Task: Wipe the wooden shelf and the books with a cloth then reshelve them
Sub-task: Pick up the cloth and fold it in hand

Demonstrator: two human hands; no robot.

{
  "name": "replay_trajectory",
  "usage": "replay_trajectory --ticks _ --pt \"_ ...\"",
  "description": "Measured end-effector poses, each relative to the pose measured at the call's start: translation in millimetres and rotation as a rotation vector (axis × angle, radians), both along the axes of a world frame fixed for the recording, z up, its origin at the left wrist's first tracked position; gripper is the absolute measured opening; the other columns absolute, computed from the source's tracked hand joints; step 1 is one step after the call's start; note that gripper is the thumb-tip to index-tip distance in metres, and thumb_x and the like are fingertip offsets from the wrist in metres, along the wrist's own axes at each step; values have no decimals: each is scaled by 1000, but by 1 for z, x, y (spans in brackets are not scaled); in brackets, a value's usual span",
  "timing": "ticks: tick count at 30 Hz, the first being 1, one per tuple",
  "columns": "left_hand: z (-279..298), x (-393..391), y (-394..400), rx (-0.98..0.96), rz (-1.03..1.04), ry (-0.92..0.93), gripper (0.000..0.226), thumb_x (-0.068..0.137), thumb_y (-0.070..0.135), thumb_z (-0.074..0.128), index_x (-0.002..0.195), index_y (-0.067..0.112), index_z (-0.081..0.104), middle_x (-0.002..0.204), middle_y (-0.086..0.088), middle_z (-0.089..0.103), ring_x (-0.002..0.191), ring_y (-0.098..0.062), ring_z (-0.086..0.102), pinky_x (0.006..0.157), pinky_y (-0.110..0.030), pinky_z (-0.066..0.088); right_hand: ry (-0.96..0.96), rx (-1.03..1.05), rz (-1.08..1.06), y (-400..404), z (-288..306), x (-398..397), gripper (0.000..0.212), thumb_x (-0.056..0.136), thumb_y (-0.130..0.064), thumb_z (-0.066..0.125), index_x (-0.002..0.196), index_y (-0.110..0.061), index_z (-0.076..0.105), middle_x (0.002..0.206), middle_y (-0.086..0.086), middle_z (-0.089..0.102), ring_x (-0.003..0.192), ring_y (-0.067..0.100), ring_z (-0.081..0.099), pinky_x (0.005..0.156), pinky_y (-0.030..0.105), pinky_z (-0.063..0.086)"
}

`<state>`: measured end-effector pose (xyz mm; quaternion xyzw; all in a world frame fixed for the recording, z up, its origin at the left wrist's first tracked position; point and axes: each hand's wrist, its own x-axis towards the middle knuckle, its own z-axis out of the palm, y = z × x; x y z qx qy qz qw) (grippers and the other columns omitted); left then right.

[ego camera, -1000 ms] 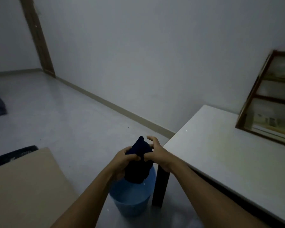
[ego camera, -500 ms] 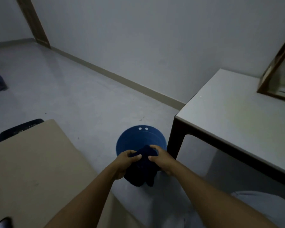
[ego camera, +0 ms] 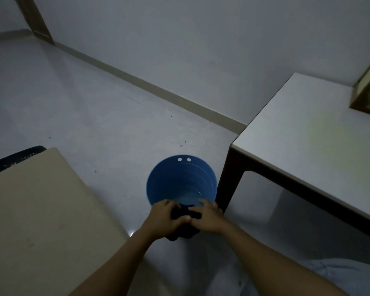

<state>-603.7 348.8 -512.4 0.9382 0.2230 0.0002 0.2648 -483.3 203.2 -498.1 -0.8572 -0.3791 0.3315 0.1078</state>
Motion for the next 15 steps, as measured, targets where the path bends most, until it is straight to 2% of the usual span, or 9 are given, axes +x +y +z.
replay_trajectory --ticks 2,4,5,7,9,11,12,13,15 --pt "0 -5 2 69 -102 89 83 66 86 47 127 30 53 145 8 40 135 -12 34 115 -40 24 17 -60 121 -6 2 0 74 86 -64 50 150 -40 22 163 -7 2 149 29 -2 116 54 5" --pt "0 -9 0 111 -223 181 101 64 85 49 145 28 34 156 8 26 145 -12 19 119 -44 7 -34 -83 213 -8 0 -4 82 86 -61 53 153 -37 11 163 -9 4 150 22 -4 117 55 0" --pt "-3 -11 -1 136 -269 209 100 69 79 52 150 26 25 158 7 23 146 -13 16 119 -43 4 -80 -70 232 -8 0 -6 80 89 -56 54 153 -35 10 163 -9 8 150 19 -2 117 56 -4" --pt "-8 -13 -2 198 -285 182 83 85 54 59 151 24 20 157 4 26 145 -14 21 120 -39 7 -169 -18 234 -6 0 -11 72 94 -43 52 154 -30 14 162 -6 15 150 17 3 116 57 -12" --pt "-13 -13 -3 276 -265 107 62 92 35 58 147 24 31 149 3 41 137 -16 38 116 -34 24 -240 14 229 -3 3 -15 61 97 -36 48 152 -27 23 159 -4 25 149 17 12 116 57 -12" --pt "-17 -12 -5 307 -239 77 46 94 28 54 139 25 42 137 3 55 123 -17 51 101 -30 43 -273 14 203 3 0 -19 48 99 -33 45 146 -28 35 152 -4 40 146 18 25 117 57 -9" --pt "-16 -12 -7 304 -225 100 42 95 28 53 137 26 45 132 4 58 118 -17 53 96 -30 47 -277 24 195 3 -1 -21 44 99 -32 44 142 -29 40 148 -4 45 143 18 30 116 55 -8" --pt "-16 -10 -8 315 -223 126 40 95 28 52 135 26 46 130 4 59 117 -17 54 94 -30 48 -288 25 195 3 -2 -20 42 99 -32 44 141 -28 42 146 -4 47 142 18 32 116 54 -7" --pt "-14 -3 -5 278 -209 177 44 93 33 54 136 26 45 131 4 59 119 -17 53 105 -36 41 -269 4 213 3 -5 -15 52 97 -36 48 146 -24 34 152 -1 39 146 18 25 118 55 -7"
